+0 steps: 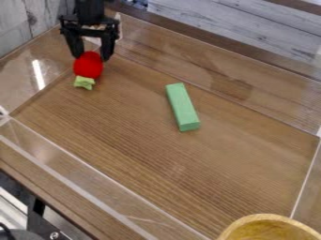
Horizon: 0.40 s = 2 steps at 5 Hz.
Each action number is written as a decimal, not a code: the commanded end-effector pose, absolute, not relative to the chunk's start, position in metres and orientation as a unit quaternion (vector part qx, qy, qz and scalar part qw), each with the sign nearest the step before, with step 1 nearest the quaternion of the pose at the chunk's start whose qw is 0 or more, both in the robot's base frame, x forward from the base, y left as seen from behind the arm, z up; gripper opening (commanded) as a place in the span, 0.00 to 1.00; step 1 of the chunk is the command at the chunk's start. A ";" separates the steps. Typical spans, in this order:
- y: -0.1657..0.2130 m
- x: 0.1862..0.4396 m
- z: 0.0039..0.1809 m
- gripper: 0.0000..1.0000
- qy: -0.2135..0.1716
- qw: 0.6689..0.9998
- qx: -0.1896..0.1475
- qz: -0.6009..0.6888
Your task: Move the red object to the right side of the table
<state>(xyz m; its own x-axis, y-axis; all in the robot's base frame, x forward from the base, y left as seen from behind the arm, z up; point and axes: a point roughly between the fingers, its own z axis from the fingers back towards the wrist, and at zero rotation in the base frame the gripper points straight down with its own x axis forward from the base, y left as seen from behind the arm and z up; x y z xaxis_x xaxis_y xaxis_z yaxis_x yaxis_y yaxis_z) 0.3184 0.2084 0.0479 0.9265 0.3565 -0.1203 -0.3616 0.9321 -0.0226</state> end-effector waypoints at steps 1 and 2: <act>0.214 0.328 0.077 1.00 0.017 0.979 -0.010 0.205; 0.214 0.338 0.070 1.00 0.019 0.973 -0.016 0.229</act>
<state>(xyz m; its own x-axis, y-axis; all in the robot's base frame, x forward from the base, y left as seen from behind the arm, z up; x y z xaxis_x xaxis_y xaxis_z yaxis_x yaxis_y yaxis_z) 0.3299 0.2103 0.0460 0.8902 0.4409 -0.1148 -0.4469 0.8940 -0.0325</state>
